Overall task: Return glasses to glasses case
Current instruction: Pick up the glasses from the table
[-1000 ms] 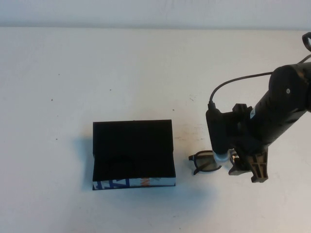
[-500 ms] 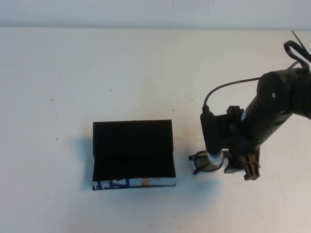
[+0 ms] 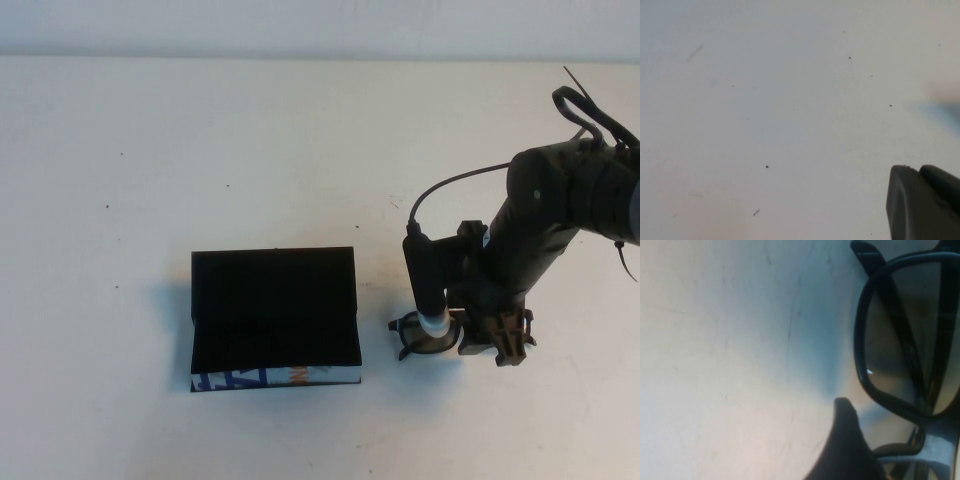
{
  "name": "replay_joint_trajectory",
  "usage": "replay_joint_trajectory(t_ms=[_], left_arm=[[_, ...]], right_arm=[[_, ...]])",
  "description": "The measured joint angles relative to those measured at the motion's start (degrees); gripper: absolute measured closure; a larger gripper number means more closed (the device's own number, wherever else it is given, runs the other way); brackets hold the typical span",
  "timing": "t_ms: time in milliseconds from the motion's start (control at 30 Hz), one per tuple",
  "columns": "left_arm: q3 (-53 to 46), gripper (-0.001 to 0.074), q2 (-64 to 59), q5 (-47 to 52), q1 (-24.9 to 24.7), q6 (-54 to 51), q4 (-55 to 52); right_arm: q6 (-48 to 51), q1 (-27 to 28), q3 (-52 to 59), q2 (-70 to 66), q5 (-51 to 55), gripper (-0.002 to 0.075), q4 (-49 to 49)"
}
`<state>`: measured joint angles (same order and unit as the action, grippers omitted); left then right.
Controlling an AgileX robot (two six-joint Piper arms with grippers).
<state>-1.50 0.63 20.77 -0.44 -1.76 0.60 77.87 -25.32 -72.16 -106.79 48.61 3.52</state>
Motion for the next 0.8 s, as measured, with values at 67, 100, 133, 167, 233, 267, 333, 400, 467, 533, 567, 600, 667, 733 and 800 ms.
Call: replay_joint_trajectory(t_ms=[67,100,133,167,233,267,333,400,467,533,567,600,667,733,800], left_arm=[[0.00,0.0736,0.00,0.00,0.00,0.00,0.00],[0.00,0.0736,0.00,0.00,0.00,0.00,0.00],[0.00,0.0736,0.00,0.00,0.00,0.00,0.00],[0.00,0.0736,0.00,0.00,0.00,0.00,0.00],[0.00,0.0736,0.00,0.00,0.00,0.00,0.00],[0.00,0.0736,0.00,0.00,0.00,0.00,0.00],[0.00,0.0736,0.00,0.00,0.00,0.00,0.00],[0.00,0.0736,0.00,0.00,0.00,0.00,0.00],[0.00,0.0736,0.00,0.00,0.00,0.00,0.00],[0.00,0.0736,0.00,0.00,0.00,0.00,0.00],[0.00,0.0736,0.00,0.00,0.00,0.00,0.00],[0.00,0.0736,0.00,0.00,0.00,0.00,0.00],[0.00,0.0736,0.00,0.00,0.00,0.00,0.00],[0.00,0.0736,0.00,0.00,0.00,0.00,0.00],[0.00,0.0736,0.00,0.00,0.00,0.00,0.00]], right_arm=[[0.00,0.00,0.00,0.00,0.00,0.0307,-0.10],[0.00,0.00,0.00,0.00,0.00,0.0309,-0.10],[0.00,0.00,0.00,0.00,0.00,0.0309,-0.10],[0.00,0.00,0.00,0.00,0.00,0.0312,-0.10],[0.00,0.00,0.00,0.00,0.00,0.0315,-0.10],[0.00,0.00,0.00,0.00,0.00,0.0321,-0.10],[0.00,0.00,0.00,0.00,0.00,0.0349,-0.10],[0.00,0.00,0.00,0.00,0.00,0.0389,-0.10],[0.00,0.00,0.00,0.00,0.00,0.0441,-0.10],[0.00,0.14,0.00,0.00,0.00,0.0484,-0.10],[0.00,0.13,0.00,0.00,0.00,0.0503,-0.23],[0.00,0.28,0.00,0.00,0.06,0.0518,-0.38],[0.00,0.39,0.00,0.00,0.29,0.0536,-0.70],[0.00,0.47,0.00,0.00,0.59,0.0543,-0.79],[0.00,0.47,0.00,0.00,0.75,0.0553,-0.87]])
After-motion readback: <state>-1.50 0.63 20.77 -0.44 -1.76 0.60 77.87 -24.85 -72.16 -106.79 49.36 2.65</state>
